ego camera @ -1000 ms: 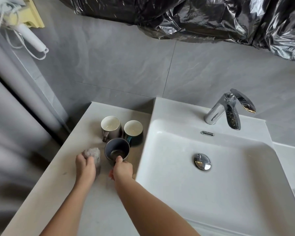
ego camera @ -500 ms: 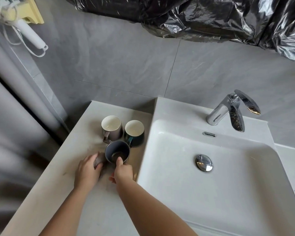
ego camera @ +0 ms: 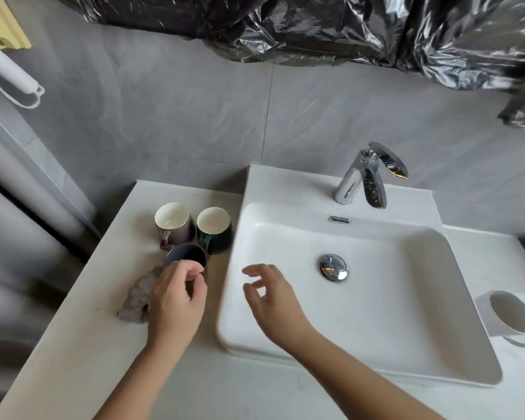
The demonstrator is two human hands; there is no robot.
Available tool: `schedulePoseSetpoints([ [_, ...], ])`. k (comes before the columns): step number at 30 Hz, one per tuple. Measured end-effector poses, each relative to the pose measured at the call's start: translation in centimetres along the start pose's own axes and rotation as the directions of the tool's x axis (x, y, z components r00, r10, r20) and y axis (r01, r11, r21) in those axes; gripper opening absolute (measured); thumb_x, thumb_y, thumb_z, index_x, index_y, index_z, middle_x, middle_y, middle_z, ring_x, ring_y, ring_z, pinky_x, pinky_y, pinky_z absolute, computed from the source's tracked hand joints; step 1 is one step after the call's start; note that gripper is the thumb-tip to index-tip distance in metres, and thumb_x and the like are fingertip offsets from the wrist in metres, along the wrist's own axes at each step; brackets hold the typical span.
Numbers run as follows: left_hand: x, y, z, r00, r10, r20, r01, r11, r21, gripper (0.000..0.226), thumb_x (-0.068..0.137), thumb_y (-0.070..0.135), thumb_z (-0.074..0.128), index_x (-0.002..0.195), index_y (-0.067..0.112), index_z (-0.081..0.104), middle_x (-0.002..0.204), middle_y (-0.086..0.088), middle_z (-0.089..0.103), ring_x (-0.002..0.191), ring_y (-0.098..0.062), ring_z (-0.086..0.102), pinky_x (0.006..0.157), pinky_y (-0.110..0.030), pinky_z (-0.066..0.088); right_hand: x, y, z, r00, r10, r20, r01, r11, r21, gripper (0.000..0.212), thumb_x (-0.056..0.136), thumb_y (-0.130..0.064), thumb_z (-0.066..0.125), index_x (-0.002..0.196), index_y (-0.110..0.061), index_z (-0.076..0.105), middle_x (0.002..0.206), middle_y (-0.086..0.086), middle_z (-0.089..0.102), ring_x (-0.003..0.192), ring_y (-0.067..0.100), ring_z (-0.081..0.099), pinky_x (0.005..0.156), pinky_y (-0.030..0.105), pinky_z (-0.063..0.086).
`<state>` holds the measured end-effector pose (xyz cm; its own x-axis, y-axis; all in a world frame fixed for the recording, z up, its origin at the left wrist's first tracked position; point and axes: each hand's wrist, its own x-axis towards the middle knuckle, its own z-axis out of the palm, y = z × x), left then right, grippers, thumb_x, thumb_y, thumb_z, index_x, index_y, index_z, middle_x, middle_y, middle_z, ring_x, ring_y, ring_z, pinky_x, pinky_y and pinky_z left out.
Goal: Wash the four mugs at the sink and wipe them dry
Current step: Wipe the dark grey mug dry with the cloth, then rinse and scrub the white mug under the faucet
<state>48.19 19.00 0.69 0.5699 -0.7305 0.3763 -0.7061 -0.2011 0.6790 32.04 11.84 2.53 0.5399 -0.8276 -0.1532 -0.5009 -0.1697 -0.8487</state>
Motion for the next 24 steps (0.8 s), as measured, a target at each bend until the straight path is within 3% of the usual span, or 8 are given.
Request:
schedulePoseSetpoints([
  [3, -2.4, 4.1, 2.9, 0.974, 0.158, 0.163, -0.149, 0.987, -0.066, 0.013, 0.084, 0.02, 0.047, 0.083, 0.016, 0.06, 0.08, 0.012, 0.057, 0.073, -0.006, 0.051, 0.07, -0.027, 0.041, -3.7, 4.9, -5.5, 0.995, -0.051, -0.09, 0.023, 0.959, -0.284, 0.024, 0.098, -0.025, 0.052, 0.12, -0.021, 0.061, 0.118, -0.007, 0.056, 0.104, 0.009, 0.059, 0.083, 0.023, 0.046],
  [6, -5.4, 7.8, 7.1, 0.893, 0.299, 0.336, -0.297, 0.953, -0.058, 0.014, 0.084, 0.023, 0.045, 0.081, 0.019, 0.058, 0.078, 0.012, 0.057, 0.072, -0.012, 0.055, 0.067, -0.028, 0.044, -7.0, 10.4, -9.8, 0.965, -0.066, -0.252, -0.076, 0.853, -0.516, 0.031, 0.092, -0.035, 0.044, 0.108, -0.019, 0.066, 0.109, -0.003, 0.061, 0.096, 0.023, 0.064, 0.078, 0.033, 0.049],
  [11, -9.3, 13.5, 14.3, 0.761, 0.409, 0.503, -0.46, 0.887, -0.025, 0.018, 0.084, 0.024, 0.042, 0.073, 0.019, 0.056, 0.071, 0.005, 0.054, 0.067, -0.02, 0.057, 0.056, -0.035, 0.048, -11.8, 17.4, -16.0, 0.892, -0.107, -0.438, -0.238, 0.714, -0.659, 0.032, 0.09, -0.036, 0.041, 0.099, -0.02, 0.067, 0.104, -0.001, 0.062, 0.093, 0.028, 0.063, 0.077, 0.037, 0.044],
  [14, -10.6, 17.0, 17.1, 0.716, 0.426, 0.553, -0.509, 0.861, -0.004, 0.022, 0.084, 0.027, 0.041, 0.069, 0.019, 0.056, 0.067, 0.003, 0.054, 0.063, -0.021, 0.056, 0.053, -0.031, 0.046, -13.4, 19.4, -19.3, 0.842, -0.103, -0.53, -0.312, 0.709, -0.632, 0.033, 0.089, -0.033, 0.04, 0.102, -0.018, 0.066, 0.111, 0.002, 0.061, 0.098, 0.03, 0.058, 0.086, 0.037, 0.036],
  [20, -12.3, 22.1, 20.7, 0.665, 0.312, 0.679, -0.537, 0.831, 0.144, 0.035, 0.083, 0.041, 0.037, 0.059, 0.023, 0.055, 0.058, 0.005, 0.055, 0.056, -0.019, 0.058, 0.05, -0.028, 0.045, -14.4, 23.0, -25.6, 0.696, 0.047, -0.716, -0.466, 0.788, -0.401, 0.029, 0.091, -0.02, 0.053, 0.117, -0.01, 0.063, 0.126, 0.012, 0.056, 0.114, 0.035, 0.053, 0.091, 0.046, 0.042],
  [22, -12.6, 22.5, 21.1, 0.652, 0.226, 0.724, -0.498, 0.847, 0.184, 0.038, 0.086, 0.042, 0.032, 0.063, 0.023, 0.055, 0.062, 0.003, 0.056, 0.061, -0.021, 0.059, 0.055, -0.032, 0.046, -14.3, 24.4, -27.5, 0.687, 0.105, -0.719, -0.505, 0.781, -0.369, 0.035, 0.09, -0.016, 0.062, 0.124, -0.008, 0.058, 0.131, 0.014, 0.052, 0.119, 0.039, 0.049, 0.09, 0.049, 0.043],
  [24, -12.8, 22.5, 21.2, 0.636, 0.169, 0.753, -0.474, 0.855, 0.209, 0.042, 0.092, 0.043, 0.023, 0.075, 0.021, 0.055, 0.078, 0.001, 0.059, 0.078, -0.022, 0.058, 0.071, -0.036, 0.045, -14.0, 25.6, -28.9, 0.686, 0.193, -0.702, -0.557, 0.76, -0.335, 0.053, 0.087, -0.021, 0.068, 0.135, -0.009, 0.05, 0.142, 0.016, 0.044, 0.128, 0.04, 0.043, 0.093, 0.052, 0.043],
])
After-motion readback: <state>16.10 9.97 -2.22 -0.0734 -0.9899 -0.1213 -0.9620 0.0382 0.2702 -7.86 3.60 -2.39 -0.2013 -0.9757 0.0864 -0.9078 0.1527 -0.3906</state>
